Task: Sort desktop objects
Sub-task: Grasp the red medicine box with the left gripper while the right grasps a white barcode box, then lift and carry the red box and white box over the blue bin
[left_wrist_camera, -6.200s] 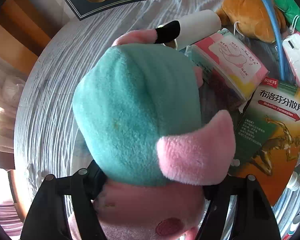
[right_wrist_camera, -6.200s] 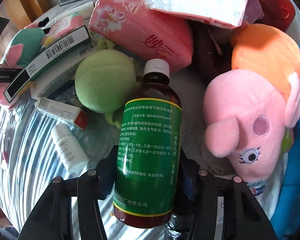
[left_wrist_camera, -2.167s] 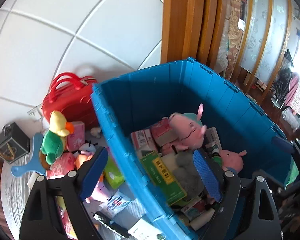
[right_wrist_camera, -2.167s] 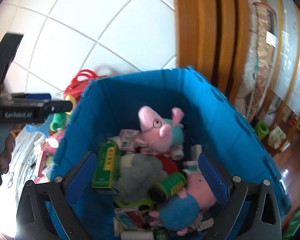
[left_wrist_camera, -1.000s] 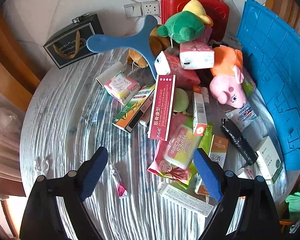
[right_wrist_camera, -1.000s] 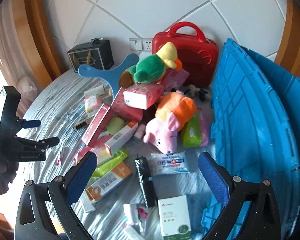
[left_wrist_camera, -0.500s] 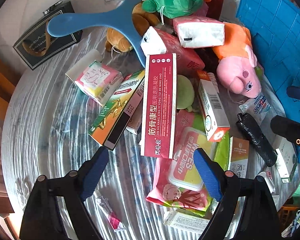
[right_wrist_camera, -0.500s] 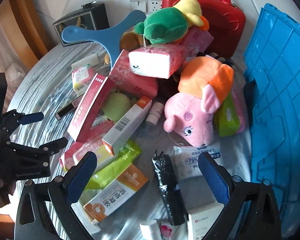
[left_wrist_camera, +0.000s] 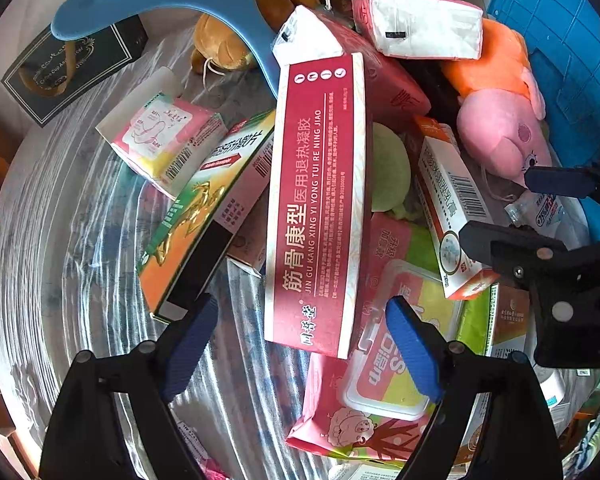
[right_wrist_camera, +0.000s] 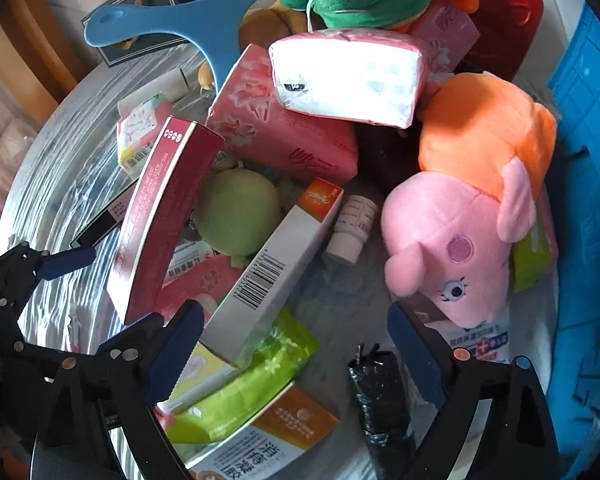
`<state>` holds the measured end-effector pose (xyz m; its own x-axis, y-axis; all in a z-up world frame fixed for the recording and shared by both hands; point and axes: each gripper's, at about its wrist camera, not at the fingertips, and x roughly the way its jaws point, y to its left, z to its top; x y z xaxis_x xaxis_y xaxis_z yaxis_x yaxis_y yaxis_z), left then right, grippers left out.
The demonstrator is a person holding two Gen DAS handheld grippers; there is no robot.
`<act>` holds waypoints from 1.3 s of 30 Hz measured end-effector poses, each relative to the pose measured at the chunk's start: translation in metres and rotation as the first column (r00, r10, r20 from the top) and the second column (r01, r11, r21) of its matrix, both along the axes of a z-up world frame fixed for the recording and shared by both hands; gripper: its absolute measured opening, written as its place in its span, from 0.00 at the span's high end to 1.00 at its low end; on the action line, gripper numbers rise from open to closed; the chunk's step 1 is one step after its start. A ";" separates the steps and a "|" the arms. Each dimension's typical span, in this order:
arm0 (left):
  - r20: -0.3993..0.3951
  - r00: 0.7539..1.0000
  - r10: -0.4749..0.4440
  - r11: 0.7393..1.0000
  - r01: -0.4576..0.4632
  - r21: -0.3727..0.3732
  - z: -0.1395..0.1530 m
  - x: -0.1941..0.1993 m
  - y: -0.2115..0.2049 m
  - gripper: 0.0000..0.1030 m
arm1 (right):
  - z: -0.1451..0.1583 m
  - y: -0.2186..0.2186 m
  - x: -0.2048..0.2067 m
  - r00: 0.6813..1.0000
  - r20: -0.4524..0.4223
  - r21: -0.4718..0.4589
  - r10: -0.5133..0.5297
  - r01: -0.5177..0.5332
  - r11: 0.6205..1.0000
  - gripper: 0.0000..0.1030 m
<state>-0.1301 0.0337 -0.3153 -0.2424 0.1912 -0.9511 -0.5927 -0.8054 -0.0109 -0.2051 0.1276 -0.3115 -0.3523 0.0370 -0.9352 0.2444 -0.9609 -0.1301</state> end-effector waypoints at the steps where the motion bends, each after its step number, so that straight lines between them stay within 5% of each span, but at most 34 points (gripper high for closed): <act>1: 0.001 1.000 -0.001 1.000 0.001 -0.008 -0.003 -0.001 0.000 0.22 | -0.003 -0.001 -0.003 1.000 0.008 0.003 -0.001 0.001 1.000 0.11; 5: 0.003 1.000 -0.001 1.000 0.001 -0.017 -0.010 -0.005 -0.001 0.32 | -0.018 -0.003 -0.013 0.999 0.049 -0.001 -0.017 0.017 1.000 0.17; 6: 0.002 1.000 -0.005 1.000 0.006 -0.021 -0.011 -0.006 -0.001 0.42 | -0.022 -0.003 -0.015 0.998 0.059 -0.006 -0.025 0.025 1.000 0.18; 8: 0.004 1.000 -0.013 1.000 0.013 -0.017 -0.012 -0.007 -0.002 0.54 | -0.027 -0.001 -0.019 0.996 0.076 -0.013 -0.039 0.041 0.999 0.34; 11: -0.003 1.000 -0.017 1.000 0.017 -0.008 -0.011 -0.006 -0.004 0.54 | -0.029 0.001 -0.020 0.994 0.096 -0.017 -0.053 0.055 0.998 0.69; 13: -0.009 1.000 -0.018 1.000 0.018 -0.002 -0.010 -0.006 -0.006 0.54 | -0.029 0.004 -0.018 0.993 0.103 -0.027 -0.058 0.061 0.998 0.76; 22: -0.053 0.999 0.013 0.997 -0.008 0.082 0.014 -0.002 -0.029 0.57 | -0.007 0.016 0.004 0.995 0.074 -0.117 -0.060 0.069 0.991 0.78; 24: -0.054 0.998 0.014 0.996 -0.008 0.092 0.018 0.000 -0.032 0.76 | -0.001 0.020 0.009 0.995 0.074 -0.147 -0.064 0.075 0.986 0.78; 39: -0.075 0.995 0.070 0.984 -0.057 0.168 0.054 0.022 -0.062 0.76 | 0.055 0.035 0.056 0.998 0.017 -0.249 -0.053 0.056 0.967 0.78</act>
<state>-0.1078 -0.0280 -0.2614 -0.3329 0.3257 -0.8849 -0.5448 -0.8324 -0.1015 -0.1495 0.1626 -0.2562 -0.3470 -0.1785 -0.9207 0.1907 -0.9746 0.1171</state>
